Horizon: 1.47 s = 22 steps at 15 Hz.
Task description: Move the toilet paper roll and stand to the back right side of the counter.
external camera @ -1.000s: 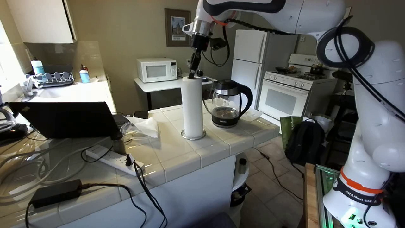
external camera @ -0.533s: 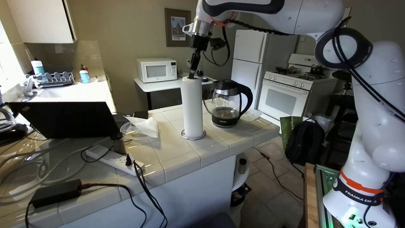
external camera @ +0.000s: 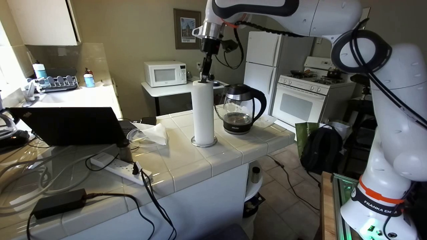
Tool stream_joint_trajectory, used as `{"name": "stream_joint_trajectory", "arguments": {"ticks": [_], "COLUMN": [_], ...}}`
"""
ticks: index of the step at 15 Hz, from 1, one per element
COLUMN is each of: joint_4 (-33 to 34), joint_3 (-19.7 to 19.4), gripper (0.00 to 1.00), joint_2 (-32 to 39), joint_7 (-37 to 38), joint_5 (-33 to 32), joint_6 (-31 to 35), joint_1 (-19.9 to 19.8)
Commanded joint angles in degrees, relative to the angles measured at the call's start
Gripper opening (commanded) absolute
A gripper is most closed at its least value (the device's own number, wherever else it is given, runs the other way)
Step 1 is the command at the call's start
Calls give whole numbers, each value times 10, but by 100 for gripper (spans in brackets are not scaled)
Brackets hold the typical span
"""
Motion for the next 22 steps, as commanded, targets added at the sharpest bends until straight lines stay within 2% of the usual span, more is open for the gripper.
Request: {"name": "stream_joint_trajectory", "arguments": {"ticks": [1,2,6,9,15,17,18,19,22], "joint_4": [24,27,39,45,55,57,58,59,61], "joint_3": [-3,-3,-3,-3,-4,-4,-4,-4,-4], "gripper": [21,23,21,11,18,17,13,3,0], "joint_2": [27,31,38,41,42,43,43,43,44], "joint_7": [15,16,20,22,30,32,33,33,35], "joint_5": [-33,-38,-51,-57,-81,-87,-90,-92,-96], "joint_6": [-37,-42,-51,-53,-60,-61,-61,-61,-63], "joint_1": [12,13,17,20,30,32,33,34,35]}}
